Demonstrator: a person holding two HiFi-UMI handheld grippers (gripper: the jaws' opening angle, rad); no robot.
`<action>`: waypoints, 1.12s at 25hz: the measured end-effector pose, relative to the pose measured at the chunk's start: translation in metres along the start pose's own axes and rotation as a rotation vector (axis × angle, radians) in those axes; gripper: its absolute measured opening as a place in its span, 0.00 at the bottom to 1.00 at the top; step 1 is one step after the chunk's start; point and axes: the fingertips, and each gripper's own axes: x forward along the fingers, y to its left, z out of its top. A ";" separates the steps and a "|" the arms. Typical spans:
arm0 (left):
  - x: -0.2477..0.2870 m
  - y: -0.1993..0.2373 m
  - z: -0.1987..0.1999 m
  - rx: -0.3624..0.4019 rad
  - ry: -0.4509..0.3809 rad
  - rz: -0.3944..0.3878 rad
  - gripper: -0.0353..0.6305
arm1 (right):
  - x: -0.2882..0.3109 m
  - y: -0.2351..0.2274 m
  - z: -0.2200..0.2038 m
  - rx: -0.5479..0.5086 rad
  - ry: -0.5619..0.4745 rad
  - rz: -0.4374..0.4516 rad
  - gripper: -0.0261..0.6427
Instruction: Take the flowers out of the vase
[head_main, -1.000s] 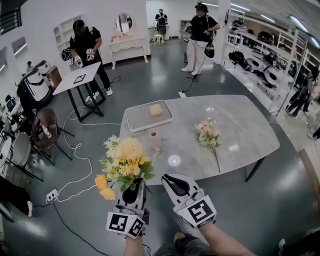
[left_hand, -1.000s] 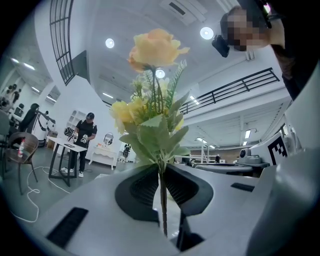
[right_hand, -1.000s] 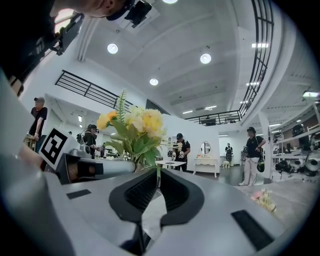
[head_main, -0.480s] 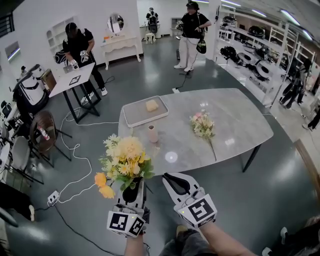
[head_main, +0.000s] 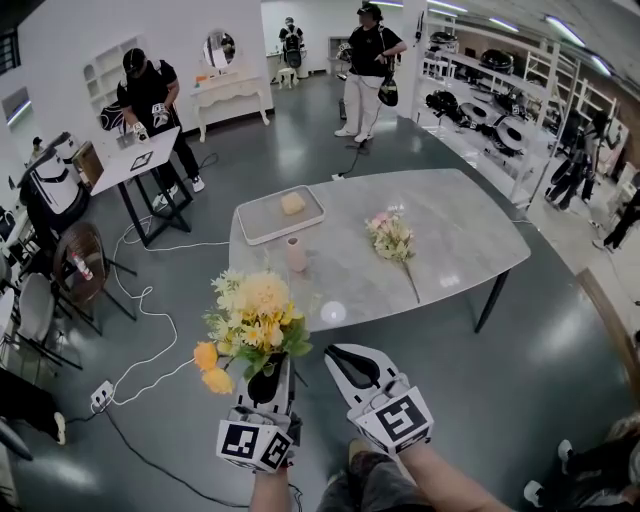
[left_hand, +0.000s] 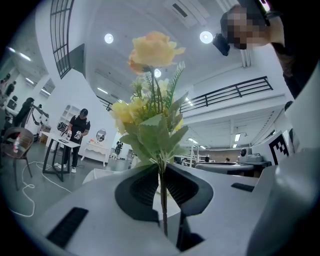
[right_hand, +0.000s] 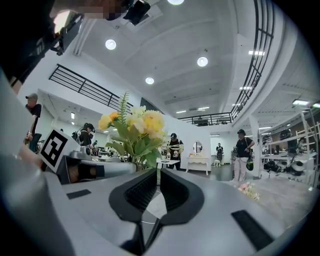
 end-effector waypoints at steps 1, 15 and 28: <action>-0.004 -0.002 -0.001 -0.001 0.001 -0.002 0.13 | -0.003 0.003 0.001 0.000 -0.003 -0.002 0.09; -0.051 -0.024 -0.008 -0.004 0.015 -0.029 0.13 | -0.038 0.046 0.001 0.003 -0.019 -0.012 0.09; -0.065 -0.040 -0.004 -0.011 0.024 -0.046 0.13 | -0.057 0.058 0.009 0.005 -0.013 -0.017 0.08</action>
